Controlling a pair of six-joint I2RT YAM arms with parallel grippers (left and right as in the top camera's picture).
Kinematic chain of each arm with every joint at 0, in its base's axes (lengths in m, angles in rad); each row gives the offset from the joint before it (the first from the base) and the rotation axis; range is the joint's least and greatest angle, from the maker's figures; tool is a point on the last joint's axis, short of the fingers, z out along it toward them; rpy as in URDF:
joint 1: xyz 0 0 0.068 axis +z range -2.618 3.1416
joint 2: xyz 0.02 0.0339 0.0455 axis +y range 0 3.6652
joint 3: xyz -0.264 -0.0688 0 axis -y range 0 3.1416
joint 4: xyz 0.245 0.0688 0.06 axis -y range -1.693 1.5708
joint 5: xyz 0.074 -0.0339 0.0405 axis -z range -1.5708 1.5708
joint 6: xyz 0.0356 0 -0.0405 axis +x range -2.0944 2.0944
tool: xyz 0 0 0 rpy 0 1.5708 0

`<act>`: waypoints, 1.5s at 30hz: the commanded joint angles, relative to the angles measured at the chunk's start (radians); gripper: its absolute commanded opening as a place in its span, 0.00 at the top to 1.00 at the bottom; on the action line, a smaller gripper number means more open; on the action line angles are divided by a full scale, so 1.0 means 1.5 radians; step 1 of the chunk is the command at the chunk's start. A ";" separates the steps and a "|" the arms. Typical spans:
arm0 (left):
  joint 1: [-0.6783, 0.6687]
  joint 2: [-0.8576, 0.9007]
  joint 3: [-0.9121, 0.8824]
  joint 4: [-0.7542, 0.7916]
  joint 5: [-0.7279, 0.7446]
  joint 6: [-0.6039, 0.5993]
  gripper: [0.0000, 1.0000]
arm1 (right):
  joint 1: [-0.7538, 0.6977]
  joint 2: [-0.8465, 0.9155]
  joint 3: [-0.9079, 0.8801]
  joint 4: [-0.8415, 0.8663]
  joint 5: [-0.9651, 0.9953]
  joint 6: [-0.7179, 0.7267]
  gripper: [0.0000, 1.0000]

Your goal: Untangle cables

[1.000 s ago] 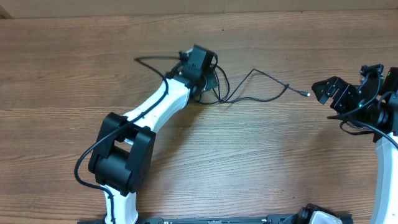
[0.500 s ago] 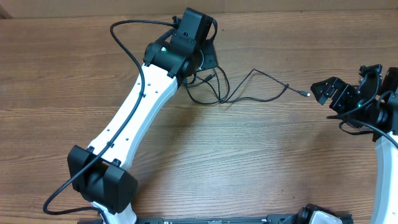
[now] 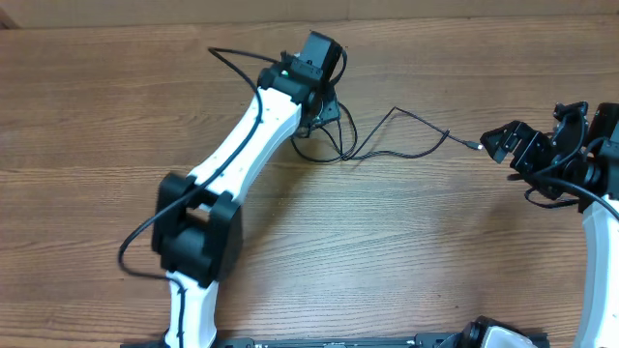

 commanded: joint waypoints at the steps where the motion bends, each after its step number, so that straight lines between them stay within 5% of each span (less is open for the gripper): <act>1: 0.009 0.050 -0.001 0.005 -0.014 -0.064 0.33 | 0.003 0.015 0.006 0.001 -0.006 0.002 0.00; 4: 0.011 0.077 -0.001 0.021 -0.013 -0.089 0.31 | 0.003 0.023 0.006 0.001 -0.006 0.002 0.00; 6: 0.011 0.090 -0.001 0.045 -0.013 -0.089 0.42 | 0.003 0.025 0.006 0.001 -0.006 0.002 0.00; 9: 0.010 0.101 -0.001 0.077 -0.013 -0.089 0.88 | 0.003 0.026 0.006 0.000 -0.006 0.002 0.00; 10: 0.010 0.101 -0.001 0.086 -0.013 -0.088 0.96 | 0.003 0.026 0.006 -0.001 -0.006 0.002 0.00; 15: 0.011 0.084 0.047 0.084 0.027 -0.041 0.96 | 0.003 0.026 0.006 -0.004 -0.006 0.002 0.00; 28: 0.001 -0.055 0.248 -0.125 0.067 0.048 0.96 | 0.004 0.026 0.006 -0.002 -0.006 0.002 0.00; 45: -0.042 -0.199 0.259 -0.025 0.291 0.361 0.96 | 0.008 0.026 0.006 0.039 -0.247 0.003 0.00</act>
